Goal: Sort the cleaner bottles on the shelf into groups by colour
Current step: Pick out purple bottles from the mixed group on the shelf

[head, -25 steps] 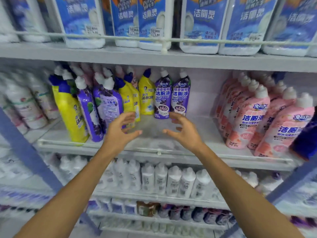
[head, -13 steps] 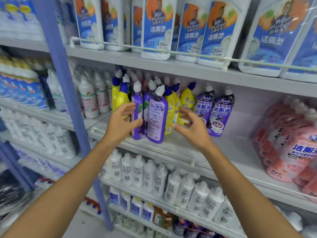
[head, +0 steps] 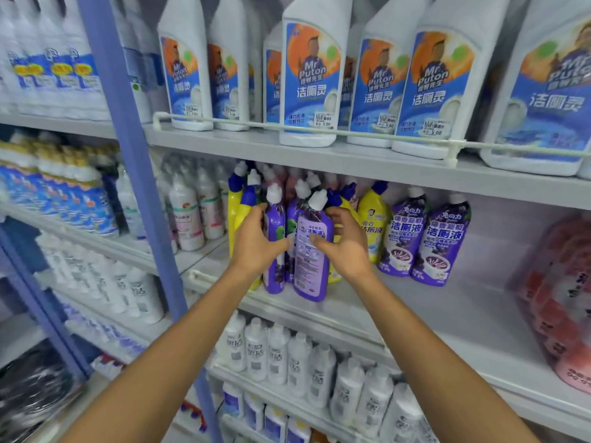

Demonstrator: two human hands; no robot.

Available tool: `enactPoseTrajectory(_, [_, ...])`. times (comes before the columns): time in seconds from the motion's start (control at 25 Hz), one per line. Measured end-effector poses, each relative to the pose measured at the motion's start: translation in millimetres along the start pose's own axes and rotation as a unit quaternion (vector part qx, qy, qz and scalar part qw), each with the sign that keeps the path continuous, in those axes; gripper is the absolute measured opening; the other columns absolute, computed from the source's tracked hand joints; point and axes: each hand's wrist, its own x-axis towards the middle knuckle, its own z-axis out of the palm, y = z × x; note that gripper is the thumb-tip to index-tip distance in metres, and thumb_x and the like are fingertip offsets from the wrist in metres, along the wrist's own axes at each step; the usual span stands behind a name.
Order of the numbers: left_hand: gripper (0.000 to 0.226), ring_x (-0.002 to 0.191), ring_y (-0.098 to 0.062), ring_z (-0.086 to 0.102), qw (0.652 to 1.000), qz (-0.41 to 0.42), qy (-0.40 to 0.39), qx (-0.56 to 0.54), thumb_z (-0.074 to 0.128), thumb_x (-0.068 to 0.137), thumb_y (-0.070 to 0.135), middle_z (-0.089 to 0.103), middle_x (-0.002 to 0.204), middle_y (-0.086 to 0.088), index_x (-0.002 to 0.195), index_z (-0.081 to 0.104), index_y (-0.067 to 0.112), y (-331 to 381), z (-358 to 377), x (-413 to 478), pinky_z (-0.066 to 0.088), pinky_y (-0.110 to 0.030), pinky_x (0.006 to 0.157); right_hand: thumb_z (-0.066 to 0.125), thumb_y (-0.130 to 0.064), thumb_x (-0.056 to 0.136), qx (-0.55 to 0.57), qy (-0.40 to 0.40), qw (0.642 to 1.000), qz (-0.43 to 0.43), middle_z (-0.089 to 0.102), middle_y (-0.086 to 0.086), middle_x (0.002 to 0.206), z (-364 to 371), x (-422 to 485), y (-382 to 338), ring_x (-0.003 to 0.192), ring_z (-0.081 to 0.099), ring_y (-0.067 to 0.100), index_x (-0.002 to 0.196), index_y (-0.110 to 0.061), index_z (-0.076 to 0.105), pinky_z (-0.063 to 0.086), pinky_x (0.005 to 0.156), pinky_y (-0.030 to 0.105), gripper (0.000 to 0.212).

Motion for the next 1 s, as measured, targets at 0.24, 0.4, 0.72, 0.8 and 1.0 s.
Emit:
enactPoseTrajectory(0.24, [0.049,0.108,-0.036,0.061,0.983,-0.078,0.123,0.113,0.079,0.079,0.018,0.062,0.117,-0.01,0.122,0.056,0.015,11.5,30.4,14.5,0.048,-0.043,0.081,0.086,-0.014,0.078,-0.044,0.017,0.999,0.011,0.065,-0.007,0.111,-2.6,-2.1,-12.6,0.091,0.06,0.001,0.126,-0.012,0.06,0.055,0.083,0.027,0.055])
enactPoseTrajectory(0.4, [0.039,0.097,-0.033,0.065,0.99,-0.056,0.108,0.068,0.076,0.075,0.02,0.069,0.105,-0.004,0.112,0.063,0.019,-10.4,20.1,16.8,0.054,-0.046,0.083,0.088,-0.015,0.078,-0.072,0.02,0.997,0.025,0.067,-0.006,0.107,-27.0,-13.8,-10.2,0.086,0.06,-0.015,0.128,-0.014,0.061,0.044,0.074,0.001,0.057])
enactPoseTrajectory(0.72, [0.052,0.092,-0.021,0.072,0.992,0.04,-0.049,-0.111,0.085,0.074,0.003,0.074,0.101,0.005,0.122,0.068,0.013,-16.9,5.8,-5.7,0.06,-0.032,0.085,0.089,-0.02,0.077,-0.166,0.093,0.98,0.059,0.072,-0.006,0.108,-100.7,-50.6,-5.7,0.083,0.064,-0.003,0.129,-0.015,0.063,0.054,0.08,0.014,0.058])
enactPoseTrajectory(0.8, [0.055,0.094,-0.007,0.069,0.984,0.063,-0.106,-0.127,0.084,0.076,0.0,0.072,0.107,0.008,0.127,0.066,0.011,-6.1,11.4,-9.6,0.054,-0.015,0.084,0.089,-0.022,0.076,-0.189,0.126,0.971,0.068,0.073,-0.002,0.111,-108.4,-55.9,-4.9,0.087,0.065,0.01,0.127,-0.015,0.063,0.058,0.084,0.029,0.059])
enactPoseTrajectory(1.0, [0.056,0.105,-0.002,0.067,0.957,0.068,-0.226,-0.168,0.079,0.083,0.001,0.069,0.123,0.001,0.135,0.06,0.008,21.6,49.9,-6.5,0.053,-0.023,0.099,0.087,-0.034,0.078,-0.152,0.141,0.972,0.109,0.068,-0.005,0.105,-115.7,-59.3,-3.2,0.086,0.066,0.012,0.12,-0.016,0.059,0.056,0.072,0.025,0.054])
